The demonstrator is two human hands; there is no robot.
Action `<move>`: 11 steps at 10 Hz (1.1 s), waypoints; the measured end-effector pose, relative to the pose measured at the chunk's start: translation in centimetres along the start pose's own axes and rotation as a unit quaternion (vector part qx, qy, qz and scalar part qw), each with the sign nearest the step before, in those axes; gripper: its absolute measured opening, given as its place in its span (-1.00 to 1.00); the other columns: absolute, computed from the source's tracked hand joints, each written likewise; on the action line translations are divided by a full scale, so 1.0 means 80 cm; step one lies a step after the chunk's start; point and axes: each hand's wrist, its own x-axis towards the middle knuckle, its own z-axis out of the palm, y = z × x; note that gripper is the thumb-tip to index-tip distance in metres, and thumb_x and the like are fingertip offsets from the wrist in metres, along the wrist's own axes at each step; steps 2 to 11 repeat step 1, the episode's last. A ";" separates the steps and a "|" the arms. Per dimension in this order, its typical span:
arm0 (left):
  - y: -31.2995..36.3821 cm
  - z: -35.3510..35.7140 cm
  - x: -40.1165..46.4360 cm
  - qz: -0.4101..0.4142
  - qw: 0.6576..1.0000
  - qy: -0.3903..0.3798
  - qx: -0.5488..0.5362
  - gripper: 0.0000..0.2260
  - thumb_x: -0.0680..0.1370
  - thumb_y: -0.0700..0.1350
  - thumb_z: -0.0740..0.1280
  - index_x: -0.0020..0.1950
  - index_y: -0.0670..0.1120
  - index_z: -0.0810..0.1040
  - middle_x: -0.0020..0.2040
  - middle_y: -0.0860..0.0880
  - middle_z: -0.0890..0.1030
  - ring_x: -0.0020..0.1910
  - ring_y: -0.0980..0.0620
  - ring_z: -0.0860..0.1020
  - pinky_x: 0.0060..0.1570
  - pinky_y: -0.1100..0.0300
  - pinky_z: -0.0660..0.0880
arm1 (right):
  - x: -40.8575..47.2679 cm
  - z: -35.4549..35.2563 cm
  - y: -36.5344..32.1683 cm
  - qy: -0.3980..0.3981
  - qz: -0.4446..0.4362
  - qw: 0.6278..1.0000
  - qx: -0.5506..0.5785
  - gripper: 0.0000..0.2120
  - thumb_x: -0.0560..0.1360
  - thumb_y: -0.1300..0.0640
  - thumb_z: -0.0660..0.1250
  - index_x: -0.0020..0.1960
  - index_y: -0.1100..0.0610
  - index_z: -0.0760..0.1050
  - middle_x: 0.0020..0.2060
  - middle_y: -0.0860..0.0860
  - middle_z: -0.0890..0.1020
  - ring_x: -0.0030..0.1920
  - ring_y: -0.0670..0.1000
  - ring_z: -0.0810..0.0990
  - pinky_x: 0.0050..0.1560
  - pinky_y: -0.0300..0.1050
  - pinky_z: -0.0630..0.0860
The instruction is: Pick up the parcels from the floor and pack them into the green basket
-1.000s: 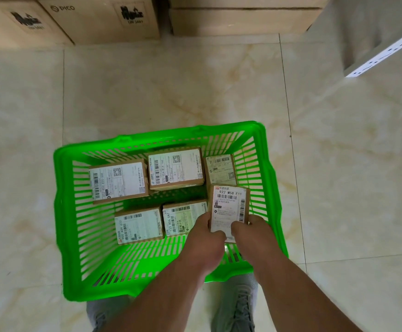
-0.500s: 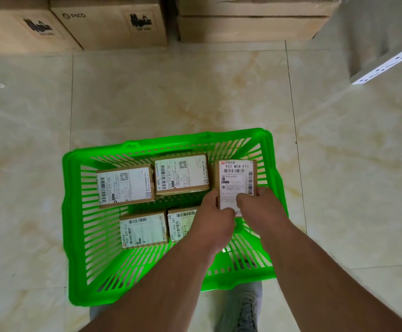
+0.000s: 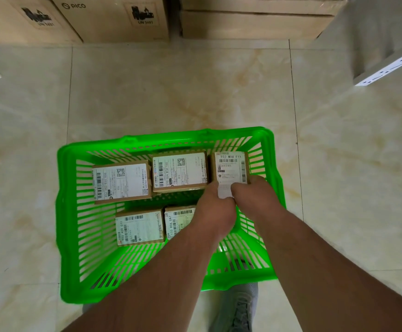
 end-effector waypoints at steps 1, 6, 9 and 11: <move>-0.008 0.000 -0.012 0.017 1.000 0.001 0.005 -0.61 0.64 -0.21 0.21 0.41 0.10 0.52 0.25 0.15 0.64 0.07 0.35 0.55 -0.03 0.48 0.47 | -0.018 0.002 0.008 -0.004 -0.022 1.000 -0.003 -0.59 0.45 0.22 0.28 0.26 0.01 0.60 0.13 -0.01 0.70 0.04 0.02 0.65 -0.06 -0.16 0.55; -0.008 0.000 -0.012 0.017 1.000 0.001 0.005 -0.61 0.64 -0.21 0.21 0.41 0.10 0.52 0.25 0.15 0.64 0.07 0.35 0.55 -0.03 0.48 0.47 | -0.018 0.002 0.008 -0.004 -0.022 1.000 -0.003 -0.59 0.45 0.22 0.28 0.26 0.01 0.60 0.13 -0.01 0.70 0.04 0.02 0.65 -0.06 -0.16 0.55; -0.008 0.000 -0.012 0.017 1.000 0.001 0.005 -0.61 0.64 -0.21 0.21 0.41 0.10 0.52 0.25 0.15 0.64 0.07 0.35 0.55 -0.03 0.48 0.47 | -0.018 0.002 0.008 -0.004 -0.022 1.000 -0.003 -0.59 0.45 0.22 0.28 0.26 0.01 0.60 0.13 -0.01 0.70 0.04 0.02 0.65 -0.06 -0.16 0.55; -0.008 0.000 -0.012 0.017 1.000 0.001 0.005 -0.61 0.64 -0.21 0.21 0.41 0.10 0.52 0.25 0.15 0.64 0.07 0.35 0.55 -0.03 0.48 0.47 | -0.018 0.002 0.008 -0.004 -0.022 1.000 -0.003 -0.59 0.45 0.22 0.28 0.26 0.01 0.60 0.13 -0.01 0.70 0.04 0.02 0.65 -0.06 -0.16 0.55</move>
